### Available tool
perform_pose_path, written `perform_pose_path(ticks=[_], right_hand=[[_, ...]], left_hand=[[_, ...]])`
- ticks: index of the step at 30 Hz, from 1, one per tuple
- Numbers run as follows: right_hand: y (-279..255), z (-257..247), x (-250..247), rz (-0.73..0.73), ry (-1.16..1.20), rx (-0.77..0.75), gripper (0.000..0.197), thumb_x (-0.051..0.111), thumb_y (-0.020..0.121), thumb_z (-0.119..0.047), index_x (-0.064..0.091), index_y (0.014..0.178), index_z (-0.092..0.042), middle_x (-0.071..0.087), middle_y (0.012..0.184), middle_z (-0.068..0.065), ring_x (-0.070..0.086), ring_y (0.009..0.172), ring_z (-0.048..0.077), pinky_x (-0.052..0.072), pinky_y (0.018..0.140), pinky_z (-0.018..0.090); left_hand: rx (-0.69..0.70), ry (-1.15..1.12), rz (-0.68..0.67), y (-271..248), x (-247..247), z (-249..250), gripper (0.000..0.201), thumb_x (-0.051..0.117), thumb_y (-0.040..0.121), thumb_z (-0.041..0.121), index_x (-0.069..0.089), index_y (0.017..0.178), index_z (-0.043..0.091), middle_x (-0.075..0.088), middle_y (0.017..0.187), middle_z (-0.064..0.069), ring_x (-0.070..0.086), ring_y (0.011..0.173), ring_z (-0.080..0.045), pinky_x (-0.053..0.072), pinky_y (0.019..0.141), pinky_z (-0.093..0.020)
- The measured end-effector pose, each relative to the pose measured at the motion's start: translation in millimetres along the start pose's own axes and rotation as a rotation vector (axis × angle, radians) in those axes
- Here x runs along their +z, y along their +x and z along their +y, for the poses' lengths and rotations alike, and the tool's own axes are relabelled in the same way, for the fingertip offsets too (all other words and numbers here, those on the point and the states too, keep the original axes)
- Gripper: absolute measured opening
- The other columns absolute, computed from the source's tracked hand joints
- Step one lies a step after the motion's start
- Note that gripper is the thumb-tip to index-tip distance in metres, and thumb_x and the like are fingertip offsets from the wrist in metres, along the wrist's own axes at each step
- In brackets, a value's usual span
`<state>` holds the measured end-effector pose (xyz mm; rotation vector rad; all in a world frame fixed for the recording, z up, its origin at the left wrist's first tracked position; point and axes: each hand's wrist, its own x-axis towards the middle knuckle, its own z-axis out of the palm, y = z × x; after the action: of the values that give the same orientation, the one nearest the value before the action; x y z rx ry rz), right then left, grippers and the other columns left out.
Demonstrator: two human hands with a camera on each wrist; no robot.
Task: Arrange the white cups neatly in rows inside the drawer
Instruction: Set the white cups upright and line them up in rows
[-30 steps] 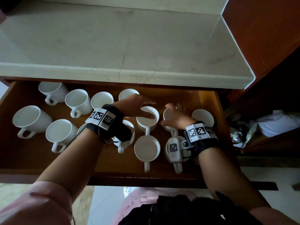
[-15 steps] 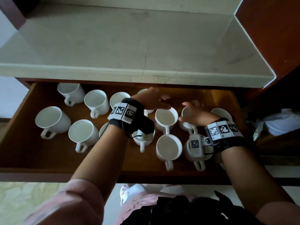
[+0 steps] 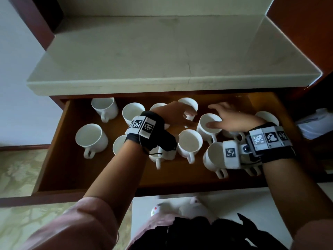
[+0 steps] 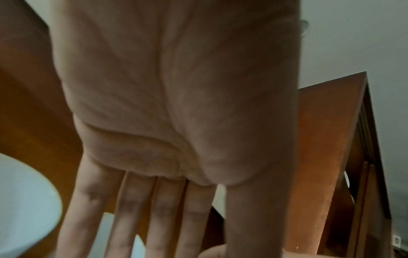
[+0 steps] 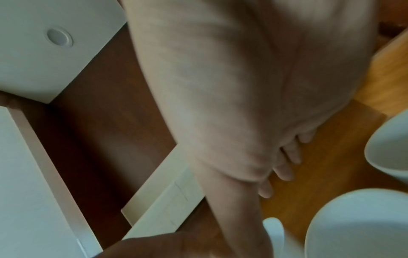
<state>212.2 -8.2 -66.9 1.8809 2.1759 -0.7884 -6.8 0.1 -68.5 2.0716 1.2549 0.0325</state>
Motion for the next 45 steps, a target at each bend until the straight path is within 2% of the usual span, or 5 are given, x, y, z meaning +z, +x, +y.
perform_pose_path(ticks=[9, 17, 23, 31, 45], right_hand=[[36.6, -11.4, 20.4, -0.03, -0.001, 0.12, 0.091, 0.061, 0.083, -0.054, 0.013, 0.15, -0.015, 0.01, 0.156, 0.01, 0.011, 0.144, 0.031, 0.02, 0.114, 0.045], [49.2, 2.8, 35.9, -0.083, 0.075, 0.13, 0.099, 0.067, 0.075, -0.059, 0.015, 0.15, -0.022, 0.014, 0.156, 0.009, 0.02, 0.142, 0.03, 0.025, 0.113, 0.048], [48.7, 9.7, 36.8, -0.098, 0.071, 0.072, 0.098, 0.066, 0.078, -0.056, 0.011, 0.15, -0.02, 0.012, 0.156, 0.009, 0.019, 0.142, 0.029, 0.026, 0.112, 0.047], [51.3, 11.4, 38.5, -0.093, 0.09, 0.05, 0.102, 0.068, 0.074, -0.059, 0.013, 0.149, -0.018, 0.017, 0.152, 0.012, 0.023, 0.139, 0.03, 0.028, 0.111, 0.049], [54.1, 14.9, 39.8, -0.076, 0.11, 0.023, 0.092, 0.068, 0.075, -0.056, 0.021, 0.145, -0.019, 0.022, 0.147, 0.008, 0.024, 0.137, 0.029, 0.03, 0.109, 0.049]], left_hand=[[-0.005, -0.166, -0.075, -14.2, 14.3, -14.5, 0.068, 0.072, 0.071, 0.057, 0.042, 0.132, 0.049, 0.051, 0.118, 0.016, 0.049, 0.112, -0.004, 0.042, 0.1, -0.029], [0.021, -0.116, -0.156, -15.1, 18.1, -19.4, 0.079, 0.079, 0.071, 0.041, 0.037, 0.137, 0.047, 0.044, 0.142, 0.014, 0.038, 0.13, -0.004, 0.032, 0.107, -0.028], [0.057, -0.089, -0.161, -9.5, 26.6, -21.5, 0.082, 0.083, 0.068, 0.031, 0.04, 0.137, 0.041, 0.047, 0.133, 0.023, 0.039, 0.119, 0.007, 0.031, 0.099, -0.02], [0.08, -0.034, -0.216, 0.1, 37.3, -16.9, 0.084, 0.085, 0.066, 0.019, 0.042, 0.138, 0.029, 0.051, 0.137, 0.009, 0.044, 0.126, -0.005, 0.036, 0.102, -0.025], [0.026, 0.03, -0.182, 6.7, 48.9, -14.6, 0.089, 0.09, 0.053, 0.039, 0.047, 0.131, 0.031, 0.06, 0.121, 0.012, 0.055, 0.113, -0.006, 0.048, 0.097, -0.036]])
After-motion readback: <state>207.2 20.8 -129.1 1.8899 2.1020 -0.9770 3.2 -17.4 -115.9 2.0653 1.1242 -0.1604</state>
